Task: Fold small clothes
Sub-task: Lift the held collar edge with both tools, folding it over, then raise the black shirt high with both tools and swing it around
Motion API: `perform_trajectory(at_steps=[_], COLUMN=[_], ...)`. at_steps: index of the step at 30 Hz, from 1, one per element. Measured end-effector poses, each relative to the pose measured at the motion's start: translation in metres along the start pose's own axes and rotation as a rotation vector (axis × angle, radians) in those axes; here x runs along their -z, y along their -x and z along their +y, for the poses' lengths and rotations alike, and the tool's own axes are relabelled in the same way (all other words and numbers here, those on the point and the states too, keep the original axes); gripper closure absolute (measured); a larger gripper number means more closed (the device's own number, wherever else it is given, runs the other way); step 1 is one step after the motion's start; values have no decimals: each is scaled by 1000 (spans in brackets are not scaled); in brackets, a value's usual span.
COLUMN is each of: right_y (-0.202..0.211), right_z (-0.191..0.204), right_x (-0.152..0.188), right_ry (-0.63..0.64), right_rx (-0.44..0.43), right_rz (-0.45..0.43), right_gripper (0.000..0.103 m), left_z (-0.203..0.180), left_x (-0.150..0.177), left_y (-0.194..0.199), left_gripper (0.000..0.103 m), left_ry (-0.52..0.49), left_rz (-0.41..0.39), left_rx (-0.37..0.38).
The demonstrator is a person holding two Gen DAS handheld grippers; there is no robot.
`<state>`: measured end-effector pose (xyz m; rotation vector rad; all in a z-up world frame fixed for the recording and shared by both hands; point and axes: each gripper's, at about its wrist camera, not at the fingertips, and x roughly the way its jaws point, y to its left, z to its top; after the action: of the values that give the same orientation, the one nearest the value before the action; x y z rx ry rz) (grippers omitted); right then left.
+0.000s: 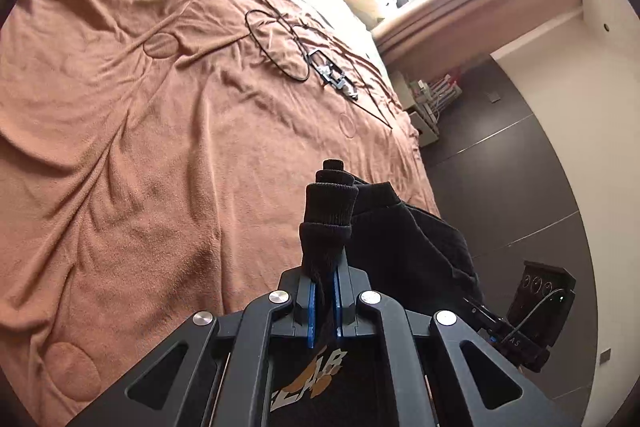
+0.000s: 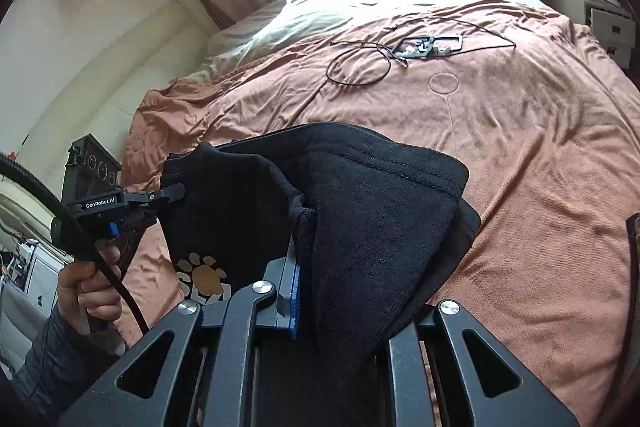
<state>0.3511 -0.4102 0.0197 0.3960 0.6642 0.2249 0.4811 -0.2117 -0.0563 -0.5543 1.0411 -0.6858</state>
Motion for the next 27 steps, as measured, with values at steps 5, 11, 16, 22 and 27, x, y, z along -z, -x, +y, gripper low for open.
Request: perform_trajectory(at_steps=[5, 11, 16, 22, 27], right_y=[60, 122, 161, 197, 222], right_z=[34, 78, 114, 162, 207], right_x=[13, 36, 53, 66, 79], right_ry=[49, 104, 137, 197, 256], right_rx=[7, 8, 12, 9, -8], right_rz=[-60, -131, -177, -221, -253], right_gripper=[92, 92, 92, 92, 92], left_z=[-31, -65, -84, -99, -109], left_x=[6, 19, 35, 47, 60], left_y=[41, 94, 140, 198, 258], left_gripper=[97, 97, 97, 97, 97], left_ry=[-34, -75, -92, -114, -133], left_rz=[-51, -120, -173, -247, -319], left_rx=[33, 68, 96, 128, 144])
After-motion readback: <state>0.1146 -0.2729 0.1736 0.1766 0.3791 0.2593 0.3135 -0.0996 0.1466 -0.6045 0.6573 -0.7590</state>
